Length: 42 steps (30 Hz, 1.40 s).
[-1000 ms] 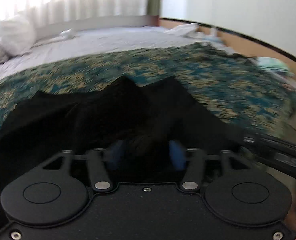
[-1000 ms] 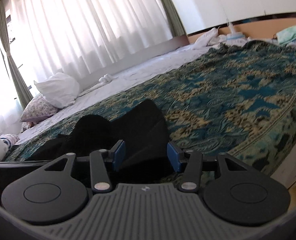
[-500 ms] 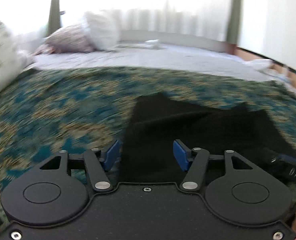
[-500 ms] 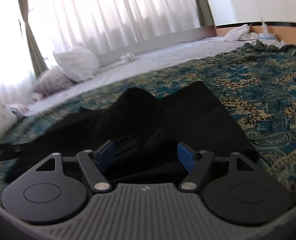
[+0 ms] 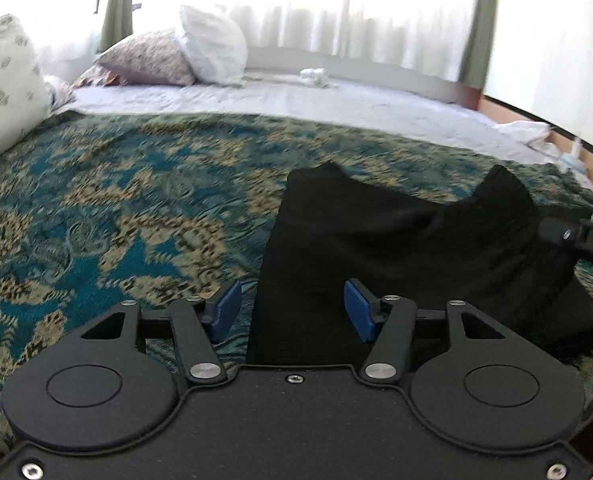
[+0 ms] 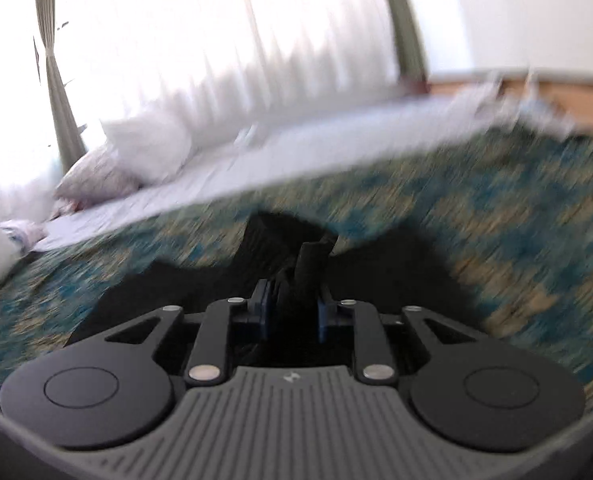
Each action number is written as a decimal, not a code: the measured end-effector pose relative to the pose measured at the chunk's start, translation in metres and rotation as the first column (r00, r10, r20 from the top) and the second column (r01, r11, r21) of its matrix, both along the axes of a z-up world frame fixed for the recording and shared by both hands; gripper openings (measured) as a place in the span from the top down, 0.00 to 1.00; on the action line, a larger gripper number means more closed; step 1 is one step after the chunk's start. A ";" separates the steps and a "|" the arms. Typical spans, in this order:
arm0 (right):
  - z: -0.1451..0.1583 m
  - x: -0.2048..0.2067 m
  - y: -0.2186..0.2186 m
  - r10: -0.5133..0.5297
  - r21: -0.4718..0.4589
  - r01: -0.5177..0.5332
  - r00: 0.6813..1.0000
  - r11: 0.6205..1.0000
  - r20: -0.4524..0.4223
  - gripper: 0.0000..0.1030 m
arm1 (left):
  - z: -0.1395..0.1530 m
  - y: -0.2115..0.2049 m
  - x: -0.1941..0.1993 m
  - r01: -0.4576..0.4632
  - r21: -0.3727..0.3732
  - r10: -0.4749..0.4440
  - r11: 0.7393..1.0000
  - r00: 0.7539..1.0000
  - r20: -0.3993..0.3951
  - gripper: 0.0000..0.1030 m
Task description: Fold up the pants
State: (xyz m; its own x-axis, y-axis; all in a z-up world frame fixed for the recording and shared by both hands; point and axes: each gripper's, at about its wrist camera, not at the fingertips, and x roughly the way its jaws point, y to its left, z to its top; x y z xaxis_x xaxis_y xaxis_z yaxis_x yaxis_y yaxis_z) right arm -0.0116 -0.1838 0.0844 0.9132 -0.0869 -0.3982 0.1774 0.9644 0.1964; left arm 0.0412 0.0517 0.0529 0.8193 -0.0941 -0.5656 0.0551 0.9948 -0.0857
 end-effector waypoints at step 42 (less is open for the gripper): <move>-0.031 -0.039 -0.069 -0.284 -0.044 0.285 0.959 0.958 0.017 0.36 | -0.030 -0.081 0.187 0.077 0.116 -0.072 0.990 0.996 -0.043 0.79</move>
